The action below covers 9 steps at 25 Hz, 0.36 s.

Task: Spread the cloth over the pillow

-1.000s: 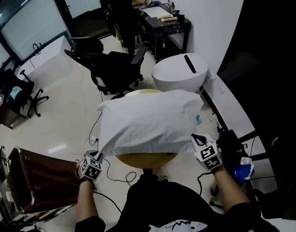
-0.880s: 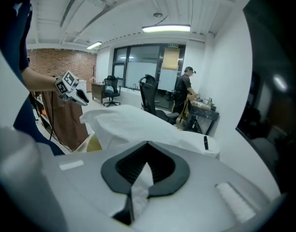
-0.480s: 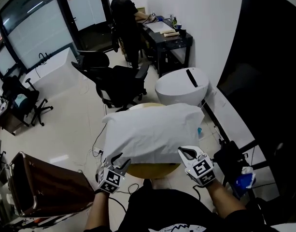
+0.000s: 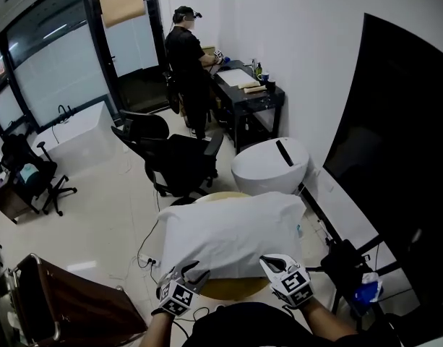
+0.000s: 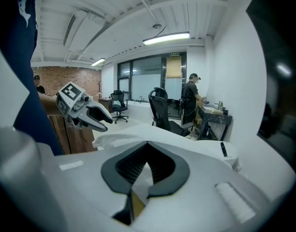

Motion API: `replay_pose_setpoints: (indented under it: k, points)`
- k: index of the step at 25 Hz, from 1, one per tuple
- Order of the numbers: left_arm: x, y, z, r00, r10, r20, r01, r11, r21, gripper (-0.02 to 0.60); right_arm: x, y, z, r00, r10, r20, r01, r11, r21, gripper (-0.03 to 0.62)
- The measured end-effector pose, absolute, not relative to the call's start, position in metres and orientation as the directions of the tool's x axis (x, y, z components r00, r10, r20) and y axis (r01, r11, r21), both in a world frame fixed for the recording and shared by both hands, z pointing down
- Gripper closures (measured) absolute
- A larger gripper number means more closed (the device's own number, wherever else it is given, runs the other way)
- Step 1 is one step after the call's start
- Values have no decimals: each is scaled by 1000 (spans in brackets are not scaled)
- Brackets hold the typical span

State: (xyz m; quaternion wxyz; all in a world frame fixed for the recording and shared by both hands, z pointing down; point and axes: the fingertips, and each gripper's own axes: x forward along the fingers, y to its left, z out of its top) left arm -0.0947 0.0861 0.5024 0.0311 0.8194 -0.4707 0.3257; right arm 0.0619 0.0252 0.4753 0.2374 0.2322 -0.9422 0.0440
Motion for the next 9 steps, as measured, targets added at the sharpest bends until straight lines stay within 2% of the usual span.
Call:
replay_pose_setpoints:
  k: [9]
  points:
    - [-110,87,501,391,-735,553,-773,-589,-236,423,40,30,475,-767,-437,470,-490,871,11,586]
